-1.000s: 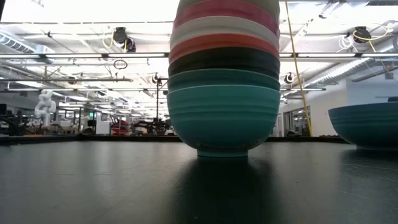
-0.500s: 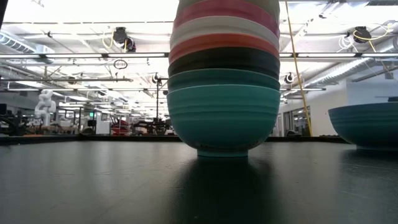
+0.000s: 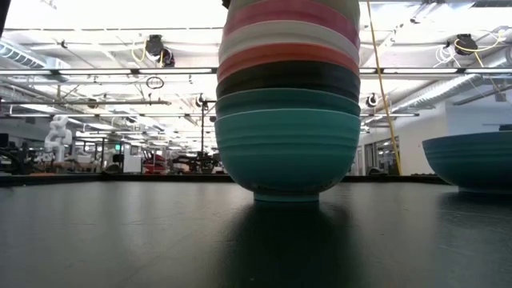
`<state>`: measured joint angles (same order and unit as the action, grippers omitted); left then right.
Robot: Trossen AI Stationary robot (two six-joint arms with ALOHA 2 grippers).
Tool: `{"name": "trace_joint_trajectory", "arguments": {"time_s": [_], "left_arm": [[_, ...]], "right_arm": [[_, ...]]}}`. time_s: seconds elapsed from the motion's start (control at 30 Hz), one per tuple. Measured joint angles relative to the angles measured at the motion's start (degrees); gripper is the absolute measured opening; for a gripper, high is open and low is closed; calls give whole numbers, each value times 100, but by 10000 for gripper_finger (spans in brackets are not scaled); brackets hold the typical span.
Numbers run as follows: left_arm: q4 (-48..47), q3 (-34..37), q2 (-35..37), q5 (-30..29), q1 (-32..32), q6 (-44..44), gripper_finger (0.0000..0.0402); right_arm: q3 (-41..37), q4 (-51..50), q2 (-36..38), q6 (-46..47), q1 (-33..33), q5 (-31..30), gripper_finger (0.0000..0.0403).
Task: Nest bowls inside each other
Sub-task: Stack the gray bowl on the pink bowl
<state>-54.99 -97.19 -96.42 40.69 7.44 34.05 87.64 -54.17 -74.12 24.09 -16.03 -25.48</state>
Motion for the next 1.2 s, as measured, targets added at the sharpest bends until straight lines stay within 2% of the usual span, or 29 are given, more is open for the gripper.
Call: {"name": "trace_joint_trajectory", "arguments": {"time_s": [0.17,0.43,0.77,0.83,0.9,1.03,1.07,1.2], "left_arm": [[172,0,-35,-427,-94,-13,257],[180,0,-348,-374,-373,-118,257],[586,0,-750,-381,-892,-269,252],[552,0,-752,-361,-974,-318,229],[563,0,-752,-310,-1074,-315,184],[742,0,-756,-409,-1339,-268,44],[782,0,-756,-414,-1388,-285,24],[928,15,-756,-644,-1554,-335,16]], "right_arm": [[-26,110,48,-197,-4,25,153],[-26,86,43,-404,0,284,153],[-26,81,41,-454,-4,307,153],[-26,82,41,-440,-4,307,153],[-26,81,41,-436,-4,307,153],[-35,98,41,-424,-4,308,153],[-72,161,43,-423,-4,308,153],[-247,304,36,-449,-4,320,153]]}}
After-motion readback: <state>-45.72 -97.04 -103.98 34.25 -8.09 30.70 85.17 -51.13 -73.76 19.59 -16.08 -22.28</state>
